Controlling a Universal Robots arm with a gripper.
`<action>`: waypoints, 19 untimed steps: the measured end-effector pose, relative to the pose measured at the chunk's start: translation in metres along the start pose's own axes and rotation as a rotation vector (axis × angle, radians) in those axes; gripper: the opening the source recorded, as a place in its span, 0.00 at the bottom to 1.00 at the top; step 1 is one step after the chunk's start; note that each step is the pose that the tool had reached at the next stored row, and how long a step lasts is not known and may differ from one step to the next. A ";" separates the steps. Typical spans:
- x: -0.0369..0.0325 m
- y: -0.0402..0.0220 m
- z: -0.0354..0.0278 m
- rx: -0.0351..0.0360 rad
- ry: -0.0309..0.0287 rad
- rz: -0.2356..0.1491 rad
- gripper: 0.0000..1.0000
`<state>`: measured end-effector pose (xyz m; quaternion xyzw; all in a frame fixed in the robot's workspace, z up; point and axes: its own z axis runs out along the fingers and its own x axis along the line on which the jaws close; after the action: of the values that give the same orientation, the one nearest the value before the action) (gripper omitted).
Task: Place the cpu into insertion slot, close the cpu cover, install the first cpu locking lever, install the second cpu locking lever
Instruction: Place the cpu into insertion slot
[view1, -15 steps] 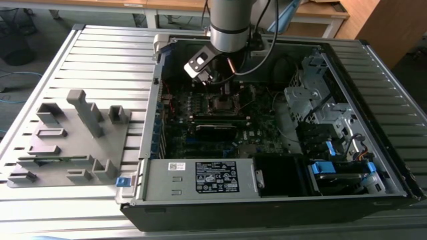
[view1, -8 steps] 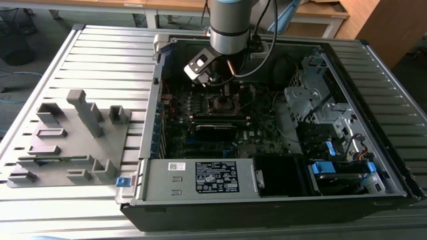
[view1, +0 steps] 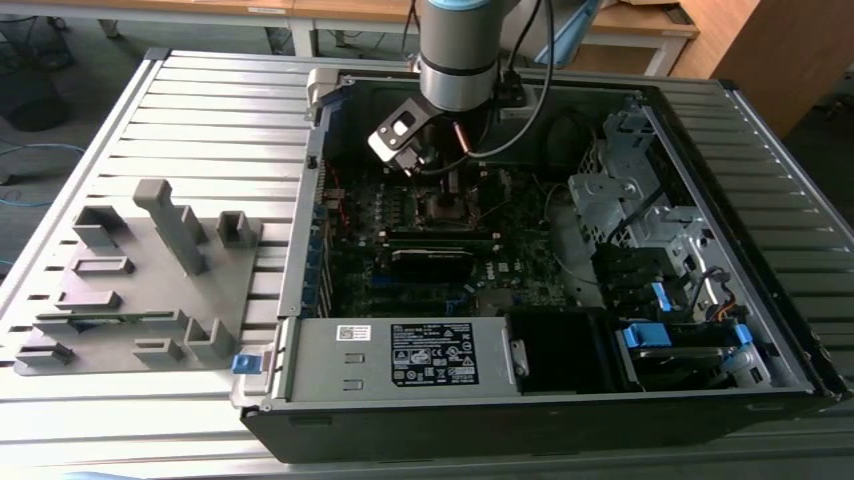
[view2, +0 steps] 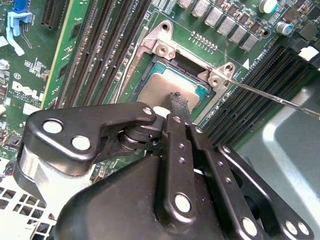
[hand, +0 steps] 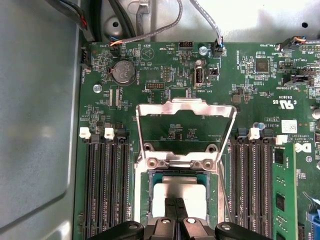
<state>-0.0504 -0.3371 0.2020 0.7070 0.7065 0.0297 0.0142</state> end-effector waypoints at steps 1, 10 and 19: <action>0.0000 0.0000 0.0009 0.0000 0.0000 0.000 0.10; -0.0001 -0.0002 0.0030 0.0000 -0.0002 0.000 0.10; -0.0001 -0.0002 0.0039 0.0000 -0.0002 0.000 0.10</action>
<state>-0.0504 -0.3371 0.1981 0.7070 0.7065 0.0296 0.0143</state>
